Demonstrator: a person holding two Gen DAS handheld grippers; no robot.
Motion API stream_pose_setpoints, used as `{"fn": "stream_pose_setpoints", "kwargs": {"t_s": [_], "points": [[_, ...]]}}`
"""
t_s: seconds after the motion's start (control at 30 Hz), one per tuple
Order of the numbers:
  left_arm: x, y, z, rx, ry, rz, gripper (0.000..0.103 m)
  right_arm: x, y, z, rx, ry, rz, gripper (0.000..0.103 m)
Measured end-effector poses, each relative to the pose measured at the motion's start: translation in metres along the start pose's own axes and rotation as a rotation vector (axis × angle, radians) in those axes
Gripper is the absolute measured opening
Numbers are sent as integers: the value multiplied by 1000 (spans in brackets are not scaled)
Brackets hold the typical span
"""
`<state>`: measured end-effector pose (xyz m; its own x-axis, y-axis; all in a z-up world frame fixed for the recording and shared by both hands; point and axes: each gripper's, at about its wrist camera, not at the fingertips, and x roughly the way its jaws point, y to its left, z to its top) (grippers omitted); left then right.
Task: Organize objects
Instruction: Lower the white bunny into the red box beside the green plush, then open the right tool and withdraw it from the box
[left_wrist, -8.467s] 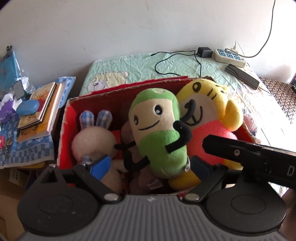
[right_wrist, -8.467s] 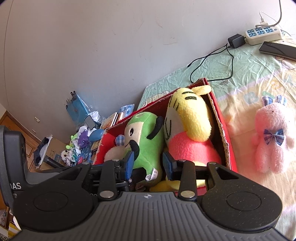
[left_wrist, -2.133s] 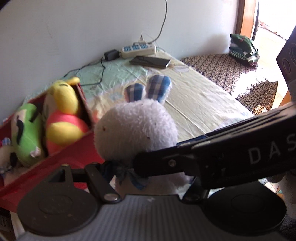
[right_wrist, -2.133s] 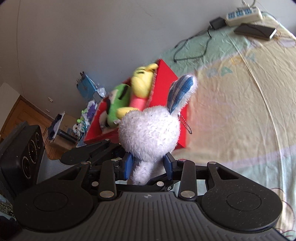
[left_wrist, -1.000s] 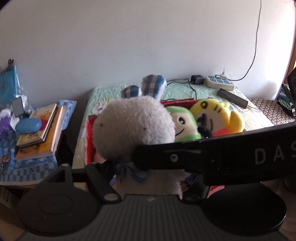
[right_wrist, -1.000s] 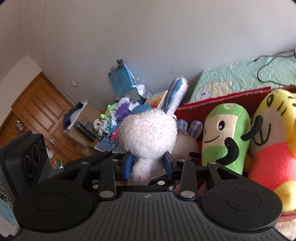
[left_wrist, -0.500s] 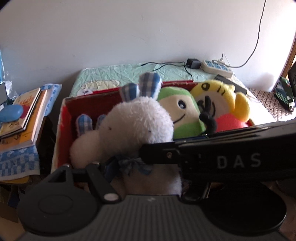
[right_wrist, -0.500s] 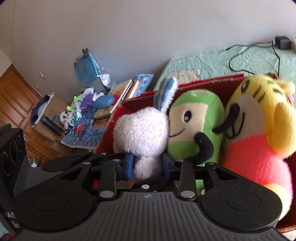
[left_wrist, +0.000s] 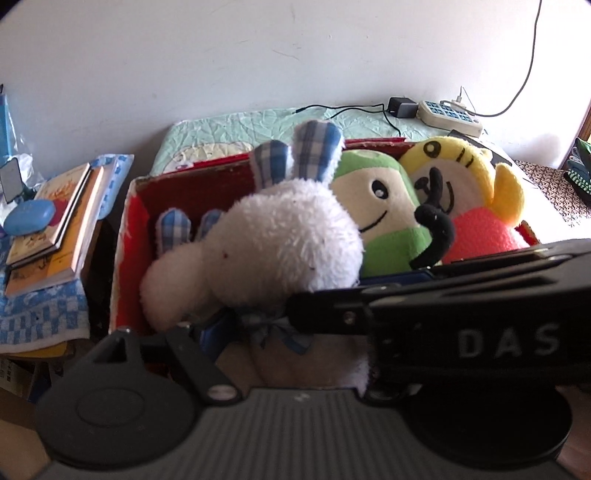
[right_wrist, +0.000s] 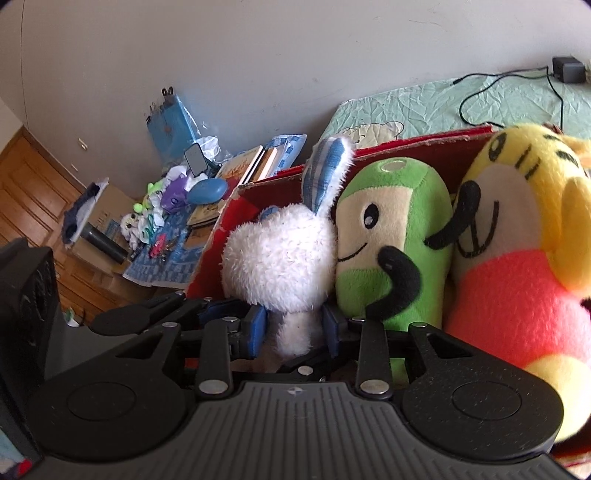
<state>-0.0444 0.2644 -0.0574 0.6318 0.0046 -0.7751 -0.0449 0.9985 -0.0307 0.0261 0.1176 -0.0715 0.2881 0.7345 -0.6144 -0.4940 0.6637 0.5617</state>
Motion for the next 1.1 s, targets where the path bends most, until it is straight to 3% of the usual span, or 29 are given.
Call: {"fn": "stream_pose_setpoints", "kwargs": {"t_s": [0.4,0.87,1.1], "points": [[-18,-11,4,9,11,70,86,-29,-1,-12,70,-84,-2,39],[-48,-29,2,-7,17,131,89,-58,0,-29,112,-177,-84,39],[-68,-46,0,-8,11,173,90,-83,7,-42,56,-235,-171,39]]}}
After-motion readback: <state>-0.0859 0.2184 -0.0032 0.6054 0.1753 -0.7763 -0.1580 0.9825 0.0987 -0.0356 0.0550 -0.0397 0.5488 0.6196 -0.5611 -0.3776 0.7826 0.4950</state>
